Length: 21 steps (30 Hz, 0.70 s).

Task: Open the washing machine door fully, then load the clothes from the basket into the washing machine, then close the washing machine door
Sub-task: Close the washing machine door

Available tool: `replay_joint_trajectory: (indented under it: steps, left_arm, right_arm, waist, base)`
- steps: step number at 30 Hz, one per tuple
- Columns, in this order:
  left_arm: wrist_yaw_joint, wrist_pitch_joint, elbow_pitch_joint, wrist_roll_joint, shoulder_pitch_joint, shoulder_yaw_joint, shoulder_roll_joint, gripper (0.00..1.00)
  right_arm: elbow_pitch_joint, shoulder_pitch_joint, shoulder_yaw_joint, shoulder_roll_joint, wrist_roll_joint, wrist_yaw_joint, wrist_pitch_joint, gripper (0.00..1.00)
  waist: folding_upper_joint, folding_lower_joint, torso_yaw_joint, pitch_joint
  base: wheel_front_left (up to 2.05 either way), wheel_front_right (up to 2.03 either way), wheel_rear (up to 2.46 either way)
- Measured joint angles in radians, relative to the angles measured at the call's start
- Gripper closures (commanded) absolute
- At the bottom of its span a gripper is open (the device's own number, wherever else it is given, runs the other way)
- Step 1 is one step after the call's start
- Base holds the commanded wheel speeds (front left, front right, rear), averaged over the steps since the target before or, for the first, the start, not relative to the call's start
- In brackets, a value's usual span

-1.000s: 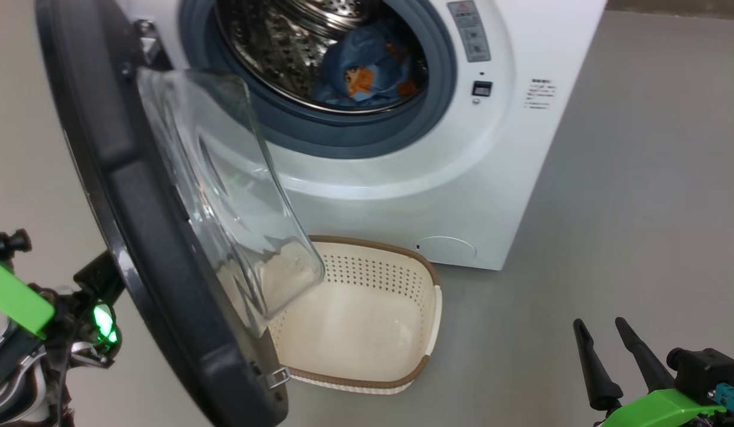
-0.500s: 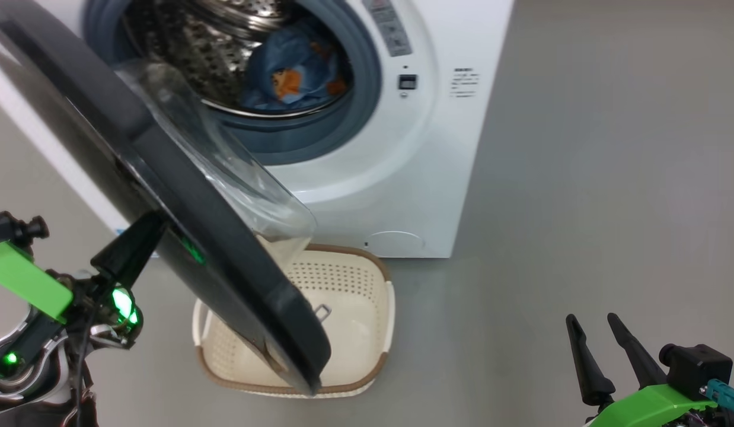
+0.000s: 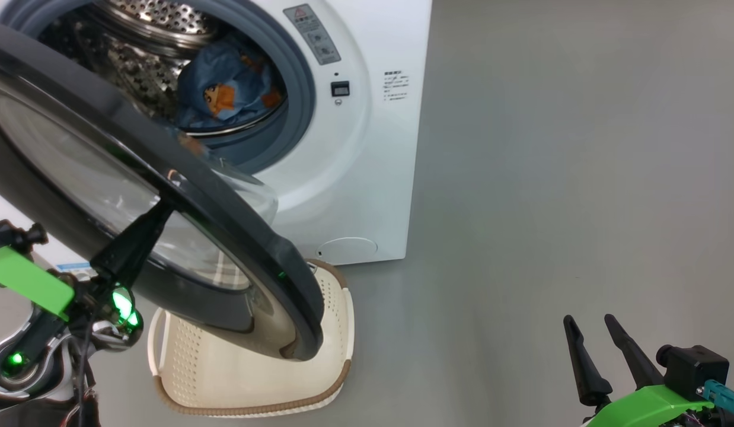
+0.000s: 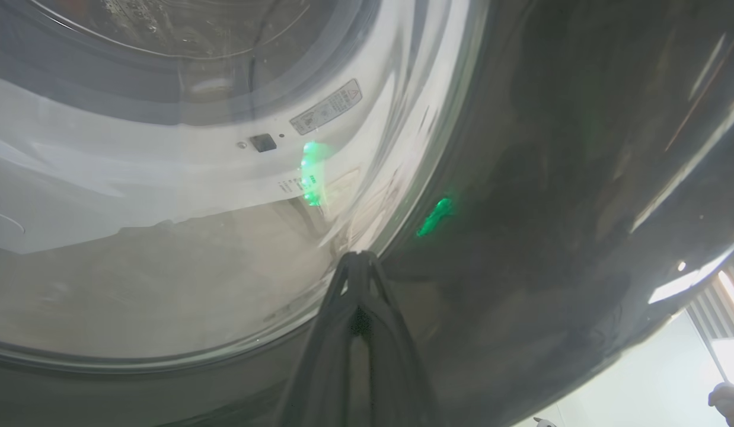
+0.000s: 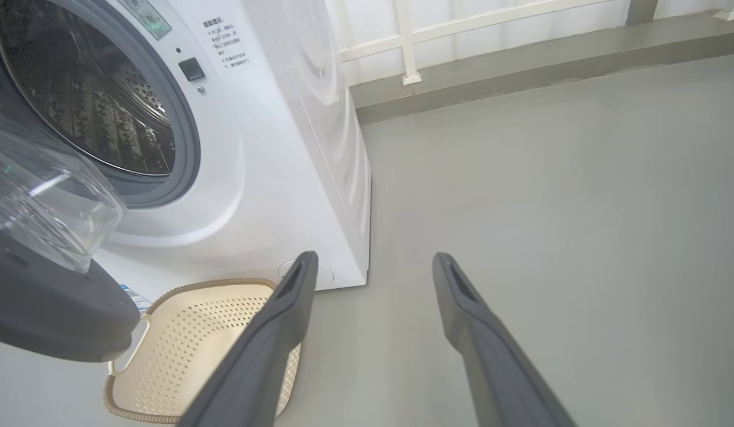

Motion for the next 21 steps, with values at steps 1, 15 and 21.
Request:
replay_joint_trajectory:
  steps: [1,15,21]
  left_arm:
    - [0.000,0.000,0.002,0.002,0.000,0.002,0.002,1.00]
    - [-0.018,-0.168,-0.148,0.163,0.102,0.004,0.032,0.17]
    - [-0.018,-0.536,-0.267,0.486,0.258,-0.140,0.126,0.00]
  right_arm:
    - [0.000,0.000,-0.001,0.000,0.000,0.000,0.000,0.00]
    - [-0.006,0.034,-0.045,0.007,-0.001,0.000,-0.004,0.00]
    - [-0.017,0.036,-0.055,0.011,-0.001,0.000,-0.004,0.00]
  waist:
    - [0.0000,0.0000,-0.004,-0.002]
    - [0.0000,-0.0001,0.017,-0.037]
    - [0.0000,-0.0001,0.033,-0.049]
  base:
    - [0.00,0.00,0.00]
    - [0.00,0.00,0.00]
    - [0.00,0.00,0.00]
